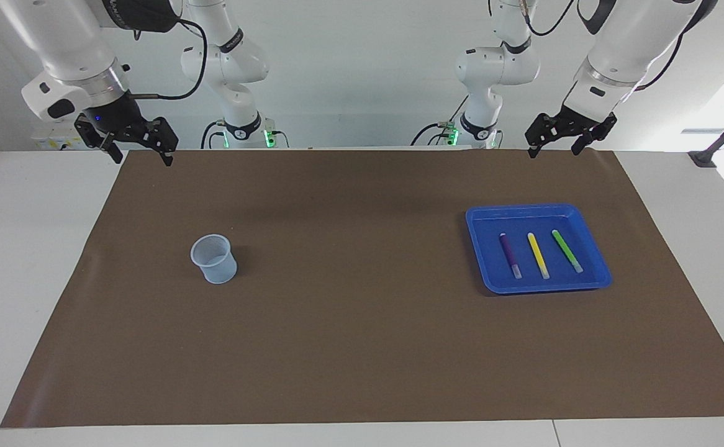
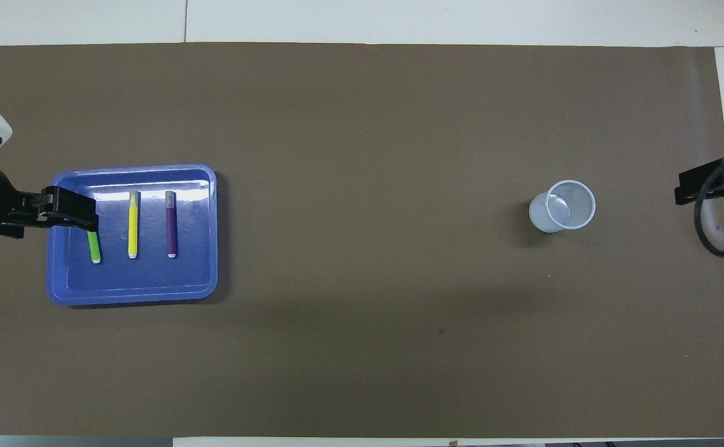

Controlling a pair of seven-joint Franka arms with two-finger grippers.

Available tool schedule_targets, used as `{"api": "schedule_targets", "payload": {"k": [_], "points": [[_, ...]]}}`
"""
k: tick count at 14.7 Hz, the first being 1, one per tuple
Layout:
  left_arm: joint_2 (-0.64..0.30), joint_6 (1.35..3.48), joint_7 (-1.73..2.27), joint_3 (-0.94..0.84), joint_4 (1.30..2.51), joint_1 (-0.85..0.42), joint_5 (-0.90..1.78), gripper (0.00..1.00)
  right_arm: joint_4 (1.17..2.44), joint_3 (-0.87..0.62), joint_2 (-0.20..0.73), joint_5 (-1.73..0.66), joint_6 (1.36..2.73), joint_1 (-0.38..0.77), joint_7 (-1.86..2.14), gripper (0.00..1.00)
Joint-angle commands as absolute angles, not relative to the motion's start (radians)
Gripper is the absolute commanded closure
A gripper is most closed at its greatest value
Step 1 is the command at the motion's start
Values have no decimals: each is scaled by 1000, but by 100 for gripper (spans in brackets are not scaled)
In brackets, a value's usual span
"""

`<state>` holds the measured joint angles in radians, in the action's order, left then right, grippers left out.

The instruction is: Right arm passes pens to left for tray arrangement

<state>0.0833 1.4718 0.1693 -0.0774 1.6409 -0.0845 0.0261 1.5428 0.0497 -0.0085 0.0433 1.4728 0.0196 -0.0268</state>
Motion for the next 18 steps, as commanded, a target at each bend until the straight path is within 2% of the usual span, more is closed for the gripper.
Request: {"api": "schedule_targets", "payload": {"k": [1, 18], "points": [[98, 1474, 153, -72, 1643, -77, 38, 0, 1563, 44, -28, 44, 1480, 8, 2, 0], [100, 1474, 161, -71, 1641, -89, 38, 0, 1563, 44, -28, 44, 1480, 8, 2, 0]]}}
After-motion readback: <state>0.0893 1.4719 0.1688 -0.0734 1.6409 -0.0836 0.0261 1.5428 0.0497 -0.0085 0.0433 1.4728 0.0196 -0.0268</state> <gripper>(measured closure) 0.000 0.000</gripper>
